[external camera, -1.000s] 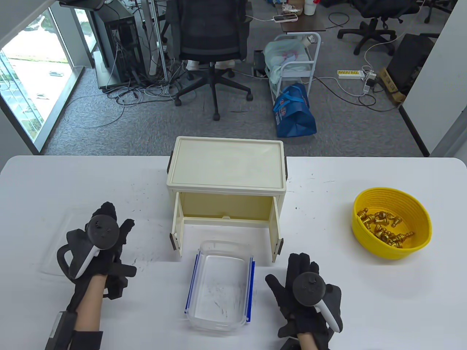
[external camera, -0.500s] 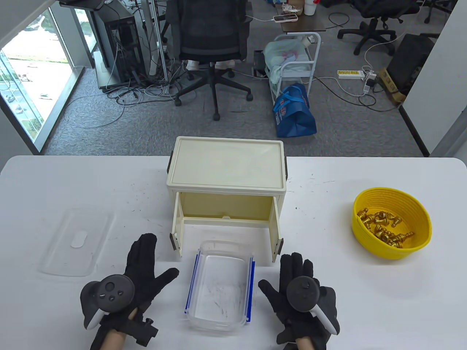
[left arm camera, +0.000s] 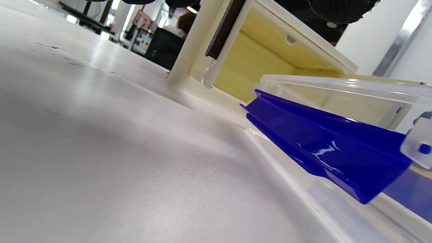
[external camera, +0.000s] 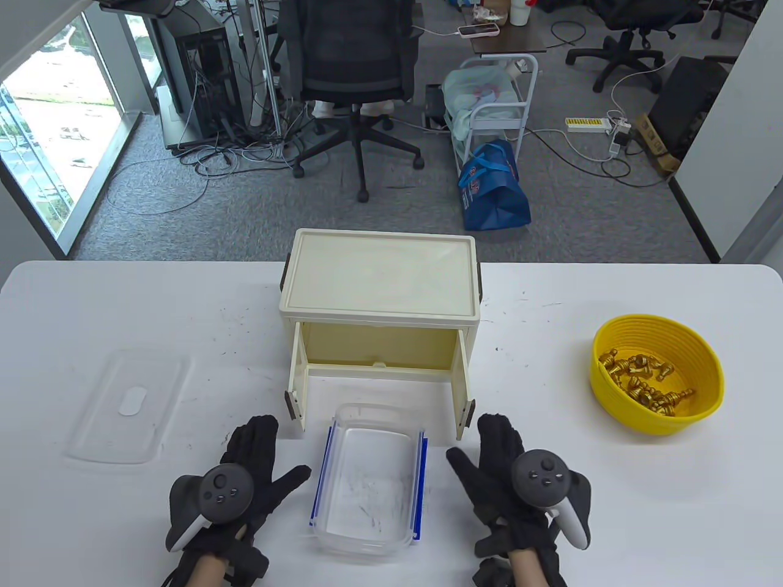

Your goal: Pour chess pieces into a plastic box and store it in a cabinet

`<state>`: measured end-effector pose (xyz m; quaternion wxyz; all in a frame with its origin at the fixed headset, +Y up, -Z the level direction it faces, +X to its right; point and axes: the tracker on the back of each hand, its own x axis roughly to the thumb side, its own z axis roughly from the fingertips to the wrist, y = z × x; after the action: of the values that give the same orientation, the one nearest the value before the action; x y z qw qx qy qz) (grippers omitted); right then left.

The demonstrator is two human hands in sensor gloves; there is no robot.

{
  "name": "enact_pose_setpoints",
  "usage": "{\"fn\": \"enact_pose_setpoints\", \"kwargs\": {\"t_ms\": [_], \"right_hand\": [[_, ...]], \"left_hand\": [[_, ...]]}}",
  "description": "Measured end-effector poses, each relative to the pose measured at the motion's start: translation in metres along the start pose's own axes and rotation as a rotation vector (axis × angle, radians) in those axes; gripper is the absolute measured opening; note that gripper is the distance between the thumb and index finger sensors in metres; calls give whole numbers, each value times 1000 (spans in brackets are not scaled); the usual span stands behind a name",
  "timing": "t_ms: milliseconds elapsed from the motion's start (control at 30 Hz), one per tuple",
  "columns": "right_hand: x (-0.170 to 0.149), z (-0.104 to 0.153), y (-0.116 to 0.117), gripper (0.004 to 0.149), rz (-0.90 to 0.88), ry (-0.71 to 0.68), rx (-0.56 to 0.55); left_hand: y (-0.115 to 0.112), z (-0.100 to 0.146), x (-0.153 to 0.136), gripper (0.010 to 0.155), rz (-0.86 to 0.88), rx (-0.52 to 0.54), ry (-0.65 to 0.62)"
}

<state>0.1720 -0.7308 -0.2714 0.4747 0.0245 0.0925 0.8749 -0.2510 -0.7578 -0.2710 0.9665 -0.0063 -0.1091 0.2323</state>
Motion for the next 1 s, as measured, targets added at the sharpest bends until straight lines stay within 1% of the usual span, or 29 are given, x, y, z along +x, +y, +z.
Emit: {"fn": "enact_pose_setpoints", "kwargs": {"t_ms": [33, 100, 133, 167, 200, 267, 300, 333, 400, 433, 467, 500, 600, 667, 767, 833, 867, 933, 1000], "right_hand": [[1, -2, -12, 87, -73, 16, -28], [1, -6, -36, 88, -206, 52, -32], [2, -8, -52, 88, -255, 63, -40], [2, -9, -62, 89, -274, 77, -48], [1, -12, -77, 90, -293, 107, -51], [-3, -15, -101, 90, -295, 199, -85], [-9, -16, -115, 90, -277, 272, -136], [-13, -16, -122, 90, -273, 314, -159], [-30, -16, -138, 90, -291, 464, -196], [-32, -16, -140, 90, -298, 488, -200], [-46, -15, -146, 89, -343, 580, -212], [-57, -14, -150, 89, -394, 638, -225], [-88, -11, -158, 90, -571, 738, -281], [-104, -10, -161, 92, -613, 775, -333], [-125, -16, -166, 91, -617, 787, -371], [-136, -19, -168, 89, -652, 765, -390], [-141, -22, -168, 85, -687, 716, -418], [-147, -28, -166, 79, -769, 683, -436], [-148, -29, -165, 74, -744, 677, -468]], "left_hand": [[0, 0, 0, 96, 0, -3, 1], [0, 0, -1, 96, 4, -1, 6], [0, 0, -1, 96, 6, -2, 7], [1, 0, -1, 96, 8, -2, 8], [1, 0, -1, 95, 9, -3, 8], [1, 0, -2, 95, 12, -7, 4], [1, 0, -2, 95, 13, -9, 4], [1, 0, -2, 95, 14, -9, 6], [2, 0, -2, 95, 12, -12, 10], [2, 0, -2, 95, 12, -12, 10], [2, 0, -2, 95, 10, -14, 13], [2, 0, -2, 95, 8, -16, 15], [2, 0, -2, 94, 5, -22, 17], [2, 0, -2, 94, 0, -28, 14], [0, -2, -1, 94, -10, -56, 2], [-1, -3, -1, 93, -33, -69, 1], [-2, -4, 0, 93, -48, -75, 1], [-2, -4, 0, 93, -71, -77, 5], [-2, -5, 0, 93, -87, -78, 10]]}}
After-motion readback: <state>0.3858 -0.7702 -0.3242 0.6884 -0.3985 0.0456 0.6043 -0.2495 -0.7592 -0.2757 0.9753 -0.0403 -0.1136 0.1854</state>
